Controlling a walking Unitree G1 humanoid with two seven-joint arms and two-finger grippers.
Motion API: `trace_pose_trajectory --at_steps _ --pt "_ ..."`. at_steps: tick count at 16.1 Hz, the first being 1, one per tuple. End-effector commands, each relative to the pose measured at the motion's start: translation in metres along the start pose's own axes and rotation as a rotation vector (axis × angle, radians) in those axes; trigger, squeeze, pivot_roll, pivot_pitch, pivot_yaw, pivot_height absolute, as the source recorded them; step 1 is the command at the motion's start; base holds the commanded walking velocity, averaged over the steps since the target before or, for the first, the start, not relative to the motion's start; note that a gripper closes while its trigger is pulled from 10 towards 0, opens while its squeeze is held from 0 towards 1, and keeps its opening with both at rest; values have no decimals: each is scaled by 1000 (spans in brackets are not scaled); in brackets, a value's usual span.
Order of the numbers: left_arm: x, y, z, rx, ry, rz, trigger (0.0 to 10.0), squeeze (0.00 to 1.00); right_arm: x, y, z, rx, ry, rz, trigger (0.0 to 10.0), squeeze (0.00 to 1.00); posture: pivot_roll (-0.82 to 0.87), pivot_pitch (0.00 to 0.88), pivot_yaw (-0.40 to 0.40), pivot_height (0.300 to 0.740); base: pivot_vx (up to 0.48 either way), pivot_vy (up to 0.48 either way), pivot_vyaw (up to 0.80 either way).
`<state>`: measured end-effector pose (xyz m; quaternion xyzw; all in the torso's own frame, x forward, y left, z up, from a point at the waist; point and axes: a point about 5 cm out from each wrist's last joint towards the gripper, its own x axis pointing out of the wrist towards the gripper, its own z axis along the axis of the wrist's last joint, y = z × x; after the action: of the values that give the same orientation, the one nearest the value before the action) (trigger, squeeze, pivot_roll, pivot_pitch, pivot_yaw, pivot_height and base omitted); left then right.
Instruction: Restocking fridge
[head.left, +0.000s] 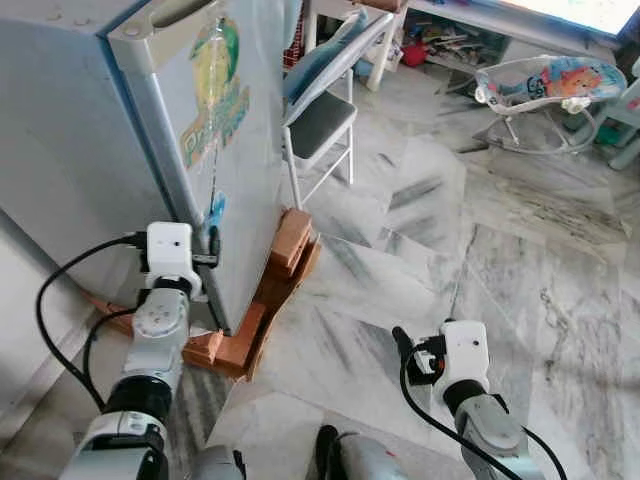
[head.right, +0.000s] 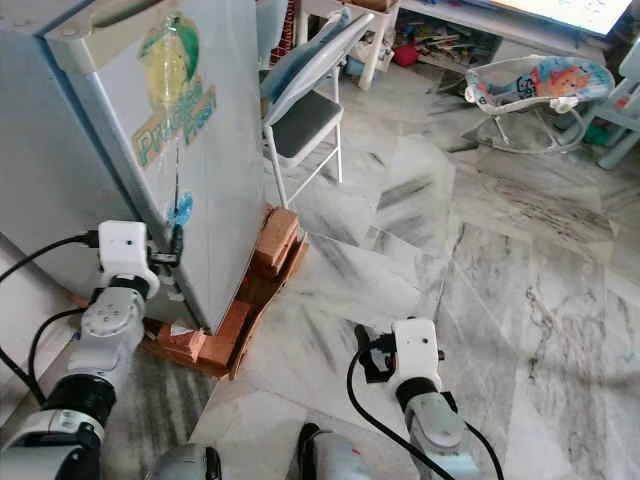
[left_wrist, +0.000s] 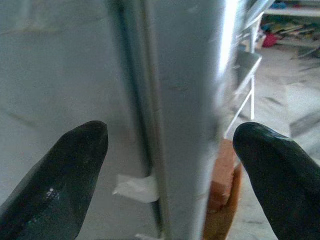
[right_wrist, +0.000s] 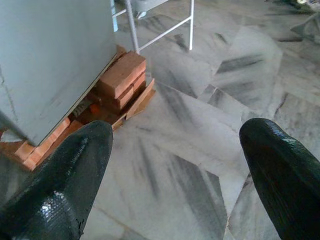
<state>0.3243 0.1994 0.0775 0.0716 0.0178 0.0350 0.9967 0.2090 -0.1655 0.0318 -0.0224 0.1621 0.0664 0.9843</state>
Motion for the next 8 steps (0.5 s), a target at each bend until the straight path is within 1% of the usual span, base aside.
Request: trace_pose_trajectory --at_steps 1,3,5,6,7,8 --pt "1 0 -2 10 7 14 10000 0 -5 -4 -1 3 8 6 10000 0 58 155 -97 740 0 0 0" --pt "3 -2 1 -11 -4 -8 10000 0 -8 -8 -1 -13 6 2 10000 0 57 155 -100 740 0 0 0" --pt "9 -15 10 -32 -44 -87 10000 0 -10 -14 -3 -16 17 6 10000 0 55 153 -99 740 0 0 0" --pt "11 -26 19 -46 -82 -151 10000 0 -9 -17 -2 -16 14 6 10000 0 55 152 -98 740 0 0 0" --pt "13 -34 22 -73 -91 -189 10000 0 -7 -18 0 -19 2 3 10000 0 55 150 -95 740 0 0 0" --pt "14 -36 24 -78 -93 -196 10000 0 -5 -19 1 -20 -2 0 10000 0 55 147 -94 740 0 0 0"
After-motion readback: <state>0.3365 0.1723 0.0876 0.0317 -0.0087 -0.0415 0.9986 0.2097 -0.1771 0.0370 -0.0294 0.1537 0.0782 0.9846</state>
